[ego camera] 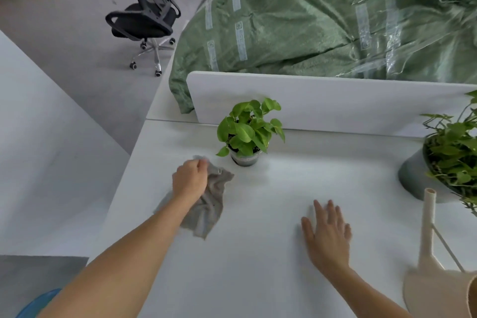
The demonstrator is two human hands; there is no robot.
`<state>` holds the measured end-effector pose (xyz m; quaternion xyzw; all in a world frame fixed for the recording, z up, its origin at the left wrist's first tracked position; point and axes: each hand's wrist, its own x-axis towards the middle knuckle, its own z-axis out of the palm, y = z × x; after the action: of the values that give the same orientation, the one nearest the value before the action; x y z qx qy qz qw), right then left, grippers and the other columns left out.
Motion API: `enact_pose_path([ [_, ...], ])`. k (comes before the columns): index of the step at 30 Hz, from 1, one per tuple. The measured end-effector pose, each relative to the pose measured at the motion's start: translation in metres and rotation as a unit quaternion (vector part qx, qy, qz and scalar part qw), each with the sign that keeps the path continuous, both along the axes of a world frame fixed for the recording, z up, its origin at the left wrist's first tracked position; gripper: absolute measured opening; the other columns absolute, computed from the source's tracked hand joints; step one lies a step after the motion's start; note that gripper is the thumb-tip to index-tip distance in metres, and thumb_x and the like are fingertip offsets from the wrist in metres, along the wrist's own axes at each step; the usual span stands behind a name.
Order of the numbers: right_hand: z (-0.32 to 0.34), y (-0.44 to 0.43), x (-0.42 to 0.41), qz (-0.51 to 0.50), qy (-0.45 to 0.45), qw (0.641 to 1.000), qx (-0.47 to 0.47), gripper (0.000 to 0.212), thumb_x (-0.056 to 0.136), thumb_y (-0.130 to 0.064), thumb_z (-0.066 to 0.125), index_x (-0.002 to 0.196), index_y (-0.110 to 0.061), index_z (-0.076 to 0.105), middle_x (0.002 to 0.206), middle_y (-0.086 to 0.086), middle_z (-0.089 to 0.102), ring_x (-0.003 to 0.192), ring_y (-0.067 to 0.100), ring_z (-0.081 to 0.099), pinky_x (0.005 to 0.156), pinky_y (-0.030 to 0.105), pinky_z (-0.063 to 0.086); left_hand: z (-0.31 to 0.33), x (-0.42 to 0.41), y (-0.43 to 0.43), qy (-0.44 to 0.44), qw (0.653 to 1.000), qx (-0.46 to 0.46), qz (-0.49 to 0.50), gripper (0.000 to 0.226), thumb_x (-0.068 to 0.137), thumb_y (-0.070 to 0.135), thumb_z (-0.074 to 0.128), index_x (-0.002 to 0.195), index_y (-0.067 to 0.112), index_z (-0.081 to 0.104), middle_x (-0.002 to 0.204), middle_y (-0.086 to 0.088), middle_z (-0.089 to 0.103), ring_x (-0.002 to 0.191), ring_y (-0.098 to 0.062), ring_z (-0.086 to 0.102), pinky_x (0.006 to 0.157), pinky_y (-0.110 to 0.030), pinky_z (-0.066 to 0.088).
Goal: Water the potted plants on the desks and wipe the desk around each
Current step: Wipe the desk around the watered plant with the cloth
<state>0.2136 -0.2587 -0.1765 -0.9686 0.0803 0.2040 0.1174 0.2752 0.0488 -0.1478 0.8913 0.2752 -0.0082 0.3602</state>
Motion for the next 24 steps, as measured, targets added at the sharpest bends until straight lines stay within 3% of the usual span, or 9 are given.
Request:
enact_pose_path([
  [2, 0.025, 0.036, 0.023, -0.03, -0.039, 0.989, 0.138, 0.048, 0.106, -0.038, 0.037, 0.151, -0.023, 0.041, 0.159, 0.002, 0.037, 0.147, 0.023, 0.033, 0.117, 0.039, 0.027, 0.02, 0.037, 0.006, -0.025, 0.96, -0.254, 0.113, 0.03, 0.098, 0.024, 0.041, 0.101, 0.007, 0.065, 0.107, -0.015, 0.069, 0.098, -0.029, 0.061, 0.09, -0.039, 0.045],
  [4, 0.043, 0.075, 0.048, -0.091, -0.021, 0.954, 0.284, 0.039, 0.105, -0.025, 0.039, 0.142, -0.02, 0.053, 0.136, 0.003, 0.062, 0.121, 0.021, 0.06, 0.102, 0.037, 0.047, 0.032, 0.068, 0.01, -0.022, 0.907, -0.396, 0.143, 0.04, 0.101, 0.029, 0.031, 0.123, 0.01, 0.058, 0.12, -0.013, 0.064, 0.11, -0.026, 0.058, 0.094, -0.039, 0.042],
  [6, 0.054, 0.109, 0.066, -0.162, 0.053, 0.901, 0.399, 0.045, 0.104, -0.015, 0.037, 0.148, -0.021, 0.044, 0.123, 0.003, 0.064, 0.101, 0.016, 0.069, 0.088, 0.038, 0.055, 0.036, 0.092, 0.01, -0.007, 0.875, -0.467, 0.127, 0.051, 0.103, 0.037, 0.021, 0.138, 0.013, 0.048, 0.137, -0.014, 0.055, 0.124, -0.029, 0.051, 0.102, -0.044, 0.04],
  [9, 0.061, 0.139, 0.082, -0.25, 0.125, 0.812, 0.512, 0.062, 0.103, -0.005, 0.037, 0.159, -0.025, 0.017, 0.121, 0.002, 0.056, 0.098, 0.02, 0.07, 0.087, 0.041, 0.057, 0.044, 0.104, 0.0, 0.046, 0.835, -0.547, 0.049, 0.059, 0.102, 0.051, 0.013, 0.149, 0.022, 0.031, 0.149, -0.011, 0.041, 0.135, -0.03, 0.041, 0.11, -0.05, 0.032],
  [11, 0.059, 0.148, 0.087, -0.265, 0.117, 0.794, 0.534, 0.066, 0.102, 0.0, 0.036, 0.158, -0.029, 0.014, 0.122, 0.001, 0.054, 0.097, 0.021, 0.07, 0.087, 0.041, 0.058, 0.045, 0.103, -0.003, 0.091, 0.807, -0.584, -0.001, 0.066, 0.1, 0.056, 0.01, 0.144, 0.017, 0.04, 0.139, -0.01, 0.052, 0.126, -0.028, 0.051, 0.103, -0.045, 0.04],
  [15, 0.051, 0.136, 0.091, -0.272, 0.059, 0.789, 0.547, 0.057, 0.096, 0.009, 0.037, 0.147, -0.017, 0.039, 0.119, 0.005, 0.066, 0.101, 0.017, 0.069, 0.075, 0.031, 0.061, 0.041, 0.098, -0.008, 0.137, 0.807, -0.573, -0.041, 0.074, 0.099, 0.059, 0.011, 0.135, 0.01, 0.053, 0.128, -0.014, 0.062, 0.12, -0.027, 0.056, 0.104, -0.042, 0.041],
  [19, 0.049, 0.101, 0.1, -0.288, 0.014, 0.798, 0.53, 0.043, 0.094, 0.015, 0.04, 0.129, -0.005, 0.055, 0.103, 0.012, 0.069, 0.089, 0.02, 0.07, 0.064, 0.026, 0.059, 0.037, 0.089, -0.026, 0.155, 0.81, -0.564, -0.049, 0.067, 0.101, 0.053, 0.015, 0.142, 0.009, 0.044, 0.138, -0.009, 0.054, 0.127, -0.024, 0.05, 0.101, -0.039, 0.04],
  [22, 0.048, 0.071, 0.11, -0.284, -0.01, 0.812, 0.509, 0.046, 0.095, 0.017, 0.032, 0.122, -0.01, 0.057, 0.104, 0.014, 0.066, 0.095, 0.032, 0.068, 0.07, 0.031, 0.059, 0.038, 0.081, -0.045, 0.163, 0.804, -0.569, -0.048, 0.065, 0.102, 0.049, 0.015, 0.147, 0.006, 0.035, 0.148, -0.01, 0.044, 0.135, -0.027, 0.042, 0.107, -0.041, 0.035],
  [24, 0.046, 0.053, 0.117, -0.265, -0.026, 0.82, 0.507, 0.048, 0.095, 0.019, 0.03, 0.118, -0.013, 0.058, 0.107, 0.014, 0.065, 0.089, 0.028, 0.068, 0.075, 0.035, 0.058, 0.041, 0.075, -0.06, 0.169, 0.801, -0.572, -0.058, 0.063, 0.103, 0.047, 0.016, 0.148, 0.007, 0.033, 0.15, -0.008, 0.041, 0.136, -0.027, 0.041, 0.11, -0.042, 0.033],
])
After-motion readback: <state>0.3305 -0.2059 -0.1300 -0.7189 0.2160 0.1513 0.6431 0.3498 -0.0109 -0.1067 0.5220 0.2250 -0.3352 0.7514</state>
